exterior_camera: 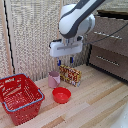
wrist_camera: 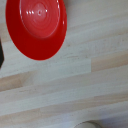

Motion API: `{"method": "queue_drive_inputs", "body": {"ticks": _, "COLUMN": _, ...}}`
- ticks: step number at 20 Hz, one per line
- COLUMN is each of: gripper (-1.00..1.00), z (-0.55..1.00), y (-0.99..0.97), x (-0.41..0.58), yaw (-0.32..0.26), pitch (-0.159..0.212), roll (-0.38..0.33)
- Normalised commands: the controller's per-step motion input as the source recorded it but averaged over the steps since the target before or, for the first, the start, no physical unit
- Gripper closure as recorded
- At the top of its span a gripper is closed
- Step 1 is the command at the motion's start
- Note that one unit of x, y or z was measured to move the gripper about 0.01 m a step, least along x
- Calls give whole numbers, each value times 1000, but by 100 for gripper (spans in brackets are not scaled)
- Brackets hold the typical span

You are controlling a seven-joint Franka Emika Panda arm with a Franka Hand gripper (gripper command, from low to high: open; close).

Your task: Move your gripper in the direction of the red bowl and clutch it softly. Cautiously raise the red bowl up from the surface. Hover the red bowl above the basket and gently bring it down inside. Let go of the gripper's grasp when the red bowl is within the basket.

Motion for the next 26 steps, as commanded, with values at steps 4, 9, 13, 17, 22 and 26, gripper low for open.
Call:
{"method": "queue_drive_inputs", "body": {"ticks": 4, "gripper": -100, "z": -488, "y": 64, "x": -290, "yaw": 9, "pitch": 59, "roll": -44}}
{"method": "queue_drive_inputs", "body": {"ticks": 9, "gripper": -100, "z": -536, "y": 185, "x": -157, "yaw": 10, "pitch": 36, "roll": -67}}
{"method": "queue_drive_inputs", "body": {"ticks": 13, "gripper": -100, "z": -514, "y": 179, "x": -68, "yaw": 10, "pitch": 2, "roll": -41}}
{"method": "queue_drive_inputs", "body": {"ticks": 17, "gripper": -100, "z": -471, "y": 91, "x": -19, "yaw": 26, "pitch": 2, "roll": -27}}
{"method": "queue_drive_inputs", "body": {"ticks": 22, "gripper": -100, "z": -377, "y": -77, "x": 105, "yaw": 72, "pitch": -11, "roll": 0}}
{"method": "queue_drive_inputs", "body": {"ticks": 26, "gripper": -100, "z": -194, "y": -31, "x": 39, "yaw": 46, "pitch": -2, "roll": 0}}
